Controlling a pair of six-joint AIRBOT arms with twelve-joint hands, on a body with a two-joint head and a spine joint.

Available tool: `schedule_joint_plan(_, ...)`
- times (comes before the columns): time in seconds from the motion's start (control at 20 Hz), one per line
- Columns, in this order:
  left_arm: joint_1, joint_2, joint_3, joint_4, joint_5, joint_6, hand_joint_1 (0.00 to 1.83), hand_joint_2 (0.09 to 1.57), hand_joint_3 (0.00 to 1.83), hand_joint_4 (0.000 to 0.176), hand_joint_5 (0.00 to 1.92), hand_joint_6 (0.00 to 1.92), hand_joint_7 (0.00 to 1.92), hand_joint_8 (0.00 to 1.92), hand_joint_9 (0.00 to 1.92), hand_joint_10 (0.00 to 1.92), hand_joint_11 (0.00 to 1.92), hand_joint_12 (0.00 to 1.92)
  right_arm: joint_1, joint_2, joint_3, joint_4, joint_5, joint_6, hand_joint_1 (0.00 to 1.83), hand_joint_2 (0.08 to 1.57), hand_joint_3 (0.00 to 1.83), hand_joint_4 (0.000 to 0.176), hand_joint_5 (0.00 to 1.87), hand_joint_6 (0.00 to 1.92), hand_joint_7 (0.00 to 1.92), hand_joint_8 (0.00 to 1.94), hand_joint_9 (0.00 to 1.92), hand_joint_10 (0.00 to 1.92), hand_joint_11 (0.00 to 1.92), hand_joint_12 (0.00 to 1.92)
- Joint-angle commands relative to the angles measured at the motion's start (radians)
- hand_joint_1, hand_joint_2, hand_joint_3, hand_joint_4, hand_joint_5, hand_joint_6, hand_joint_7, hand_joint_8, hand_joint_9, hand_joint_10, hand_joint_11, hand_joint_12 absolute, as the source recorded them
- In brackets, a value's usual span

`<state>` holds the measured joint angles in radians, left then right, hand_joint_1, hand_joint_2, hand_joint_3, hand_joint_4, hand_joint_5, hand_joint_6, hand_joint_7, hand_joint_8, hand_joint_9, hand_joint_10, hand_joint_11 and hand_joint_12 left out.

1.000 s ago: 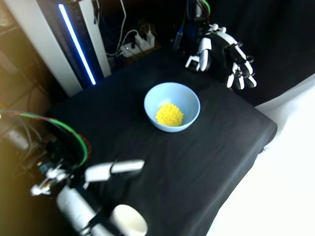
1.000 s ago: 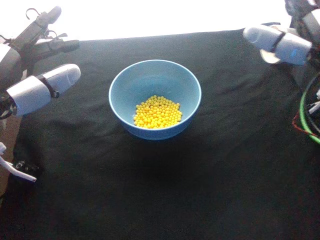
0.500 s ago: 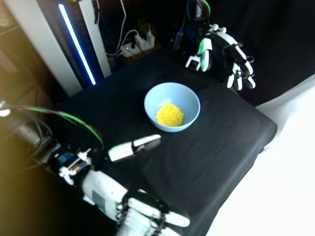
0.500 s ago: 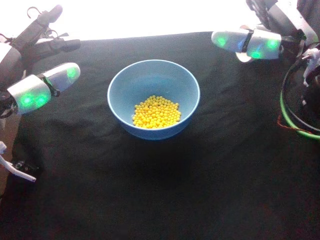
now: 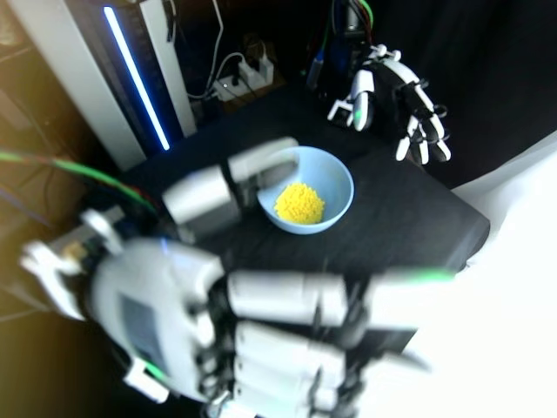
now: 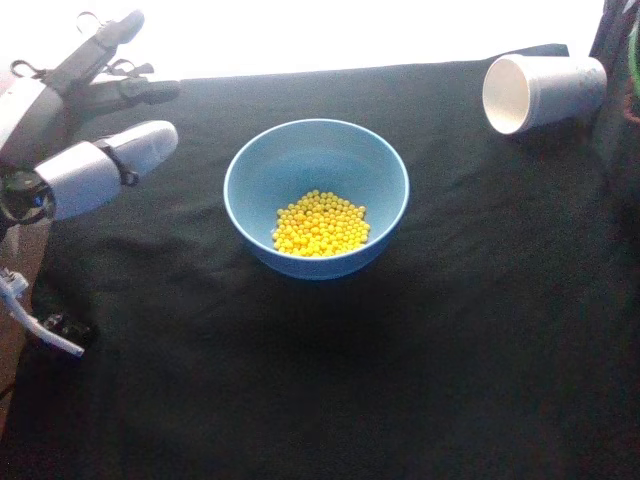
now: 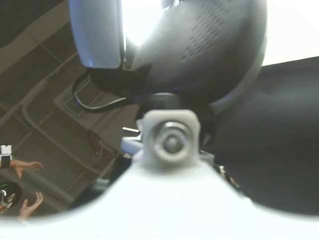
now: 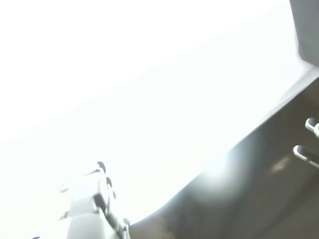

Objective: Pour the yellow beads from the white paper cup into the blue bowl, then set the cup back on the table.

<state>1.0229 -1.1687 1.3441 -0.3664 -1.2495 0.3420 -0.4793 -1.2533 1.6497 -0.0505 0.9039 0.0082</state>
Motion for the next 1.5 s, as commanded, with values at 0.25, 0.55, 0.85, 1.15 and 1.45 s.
schedule_joint_plan(0.25, -0.101, 0.133, -0.046, 0.059, -0.161, 0.052, 0.81, 1.21, 0.01, 0.030, 0.16, 0.00, 0.69, 0.00, 0.35, 0.01, 0.13, 0.13, 0.064, 0.155, -0.105, -0.142, 0.098, -0.040, 0.73, 0.84, 0.00, 0.069, 0.09, 0.00, 0.03, 0.00, 0.05, 0.00, 0.08, 0.08)
schedule_joint_plan(0.55, -0.098, 0.317, -0.172, 0.072, -0.289, 0.160, 0.97, 1.18, 0.00, 0.005, 0.02, 0.00, 0.53, 0.00, 0.29, 0.00, 0.00, 0.10, 0.064, 0.327, -0.277, -0.200, 0.098, -0.214, 0.72, 0.77, 0.00, 0.096, 0.09, 0.00, 0.12, 0.00, 0.14, 0.01, 0.00, 0.57)
schedule_joint_plan(0.85, -0.012, 0.425, -0.267, 0.057, -0.448, 0.216, 0.63, 1.16, 0.00, 0.059, 0.14, 0.00, 0.37, 0.00, 0.26, 0.00, 0.00, 0.35, 0.058, 0.407, -0.363, -0.187, 0.190, -0.283, 0.81, 0.83, 0.00, 0.121, 0.06, 0.00, 0.09, 0.00, 0.11, 0.00, 0.00, 0.37)
schedule_joint_plan(1.15, 0.006, 0.456, -0.318, 0.065, -0.482, 0.254, 0.64, 1.21, 0.01, 0.058, 0.05, 0.00, 0.31, 0.01, 0.24, 0.01, 0.02, 0.31, -0.112, 0.502, -0.458, -0.014, 0.467, -0.365, 0.69, 0.75, 0.00, 0.151, 0.01, 0.00, 0.08, 0.00, 0.07, 0.01, 0.04, 0.03)
schedule_joint_plan(1.45, -0.040, 0.456, -0.326, 0.114, -0.483, 0.267, 0.65, 1.17, 0.02, 0.000, 0.23, 0.01, 0.30, 0.00, 0.29, 0.01, 0.12, 0.22, -0.376, 0.517, -0.500, 0.192, 0.763, -0.401, 0.58, 0.83, 0.00, 0.176, 0.16, 0.01, 0.24, 0.01, 0.16, 0.00, 0.04, 0.21)
